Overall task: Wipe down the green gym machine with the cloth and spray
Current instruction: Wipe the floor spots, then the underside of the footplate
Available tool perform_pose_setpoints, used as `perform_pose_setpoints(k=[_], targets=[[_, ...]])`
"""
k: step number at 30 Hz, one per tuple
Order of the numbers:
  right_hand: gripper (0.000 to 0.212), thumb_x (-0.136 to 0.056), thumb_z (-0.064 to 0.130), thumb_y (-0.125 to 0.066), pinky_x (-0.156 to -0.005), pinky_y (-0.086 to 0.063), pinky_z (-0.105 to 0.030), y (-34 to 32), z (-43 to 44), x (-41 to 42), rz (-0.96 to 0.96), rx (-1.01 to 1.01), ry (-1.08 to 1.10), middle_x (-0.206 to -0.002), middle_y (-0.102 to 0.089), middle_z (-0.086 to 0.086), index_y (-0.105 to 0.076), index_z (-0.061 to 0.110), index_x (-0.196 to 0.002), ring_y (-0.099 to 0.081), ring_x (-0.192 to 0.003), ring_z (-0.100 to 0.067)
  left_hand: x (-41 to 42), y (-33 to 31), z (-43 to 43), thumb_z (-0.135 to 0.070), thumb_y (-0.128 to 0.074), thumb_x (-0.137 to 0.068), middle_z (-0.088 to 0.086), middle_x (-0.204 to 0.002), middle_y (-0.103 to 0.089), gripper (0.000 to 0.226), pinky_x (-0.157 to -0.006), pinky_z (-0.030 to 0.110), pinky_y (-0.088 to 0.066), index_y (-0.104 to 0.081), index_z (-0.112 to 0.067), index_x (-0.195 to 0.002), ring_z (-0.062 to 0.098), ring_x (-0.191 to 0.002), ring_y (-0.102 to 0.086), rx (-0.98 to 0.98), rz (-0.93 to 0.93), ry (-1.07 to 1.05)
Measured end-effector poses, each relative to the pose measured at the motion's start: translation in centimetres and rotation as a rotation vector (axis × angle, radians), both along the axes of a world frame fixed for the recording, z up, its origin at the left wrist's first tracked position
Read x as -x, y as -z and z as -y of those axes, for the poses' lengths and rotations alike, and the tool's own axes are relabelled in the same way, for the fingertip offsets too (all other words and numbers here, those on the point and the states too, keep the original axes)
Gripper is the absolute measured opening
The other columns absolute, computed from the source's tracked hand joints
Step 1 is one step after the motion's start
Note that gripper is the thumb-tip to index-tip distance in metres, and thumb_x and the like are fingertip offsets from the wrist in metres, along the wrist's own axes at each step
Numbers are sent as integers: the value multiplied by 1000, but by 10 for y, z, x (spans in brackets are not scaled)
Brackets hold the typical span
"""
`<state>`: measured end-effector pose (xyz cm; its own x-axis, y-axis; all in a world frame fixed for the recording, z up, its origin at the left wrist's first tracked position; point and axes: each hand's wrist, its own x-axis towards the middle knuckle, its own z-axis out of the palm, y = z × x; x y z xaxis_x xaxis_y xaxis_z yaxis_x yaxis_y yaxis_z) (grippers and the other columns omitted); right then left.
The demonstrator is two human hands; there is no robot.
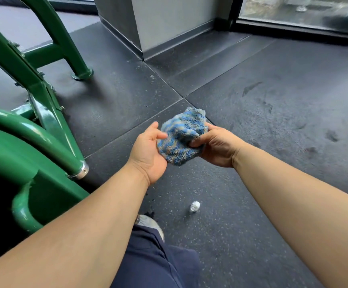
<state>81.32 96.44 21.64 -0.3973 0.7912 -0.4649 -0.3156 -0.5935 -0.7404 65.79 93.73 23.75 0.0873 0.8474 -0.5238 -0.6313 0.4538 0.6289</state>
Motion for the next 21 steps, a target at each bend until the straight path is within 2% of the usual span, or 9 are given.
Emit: perform_pose_setpoints(k=[1,3,6,9,11,14,15,18,21], targets=[[65,-77,-28,-34,-87,-56,-36,-5,-2,-1,5,-22,-12,-113,-67,-13,-57,12,-123,-65,-102,-28,0,0,0,-7,-38,-96,16,-111,-66,32,-78,42,-56,-56,-5,-122,28,-91,-67,31,-12,59],[68,-77,-29,-32,-90,-53,-37,-11,-4,-4,36,-41,-50,-114,-66,-14,-56,12,-126,-64,-103,-29,0,9,2,-16,-51,-95,18,-109,-69,25,-81,40,-57,-64,-3,-114,28,-91,-70,94,-147,130],[59,-74,-24,-43,-100,-48,-45,-12,-4,-8,142,-15,-120,-121,-63,-20,-59,8,-122,-63,-105,-32,2,20,0,2,-57,-89,13,-98,-71,24,-67,34,-58,-64,-8,-109,22,-77,-70,91,-348,57],[57,-67,-12,-59,-107,-42,-45,-7,1,-13,220,27,-254,-118,-67,-13,-62,15,-117,-62,-108,-29,1,16,-1,5,-52,-92,1,-90,-71,31,-58,27,-57,-60,-20,-106,14,-71,-69,-23,-390,28],[61,-73,-14,-59,-106,-42,-45,-2,3,-14,219,33,-297,-118,-67,-7,-58,25,-120,-61,-108,-25,-5,11,1,6,-49,-93,0,-93,-71,35,-61,26,-57,-56,-19,-117,11,-73,-69,-100,-397,38],[94,-67,-13,-65,-93,-50,-40,6,3,-15,213,13,-352,-124,-66,-3,-41,42,-140,-63,-111,-23,-12,9,1,10,-46,-93,0,-102,-69,44,-76,27,-58,-52,-20,-124,11,-84,-69,-203,-361,72],[96,-68,-15,-65,-90,-51,-38,7,2,-15,225,-5,-370,-119,-68,-2,-40,45,-139,-64,-107,-22,-12,8,1,13,-46,-91,1,-104,-69,49,-81,30,-57,-51,-21,-127,13,-88,-68,-219,-347,87],[54,-79,-14,-61,-85,-46,-35,3,1,-12,276,-43,-412,-98,-69,0,-60,28,-114,-61,-94,-18,-11,6,1,23,-46,-83,5,-108,-67,67,-83,31,-57,-47,-19,-135,17,-92,-66,-240,-322,127],[21,-82,-6,-62,-73,-48,-24,2,2,-10,416,-85,-338,-86,-68,-4,-67,13,-88,-60,-84,-17,-10,3,-1,21,-46,-83,5,-107,-68,68,-84,35,-57,-48,-21,-136,19,-93,-67,-227,-277,95]])
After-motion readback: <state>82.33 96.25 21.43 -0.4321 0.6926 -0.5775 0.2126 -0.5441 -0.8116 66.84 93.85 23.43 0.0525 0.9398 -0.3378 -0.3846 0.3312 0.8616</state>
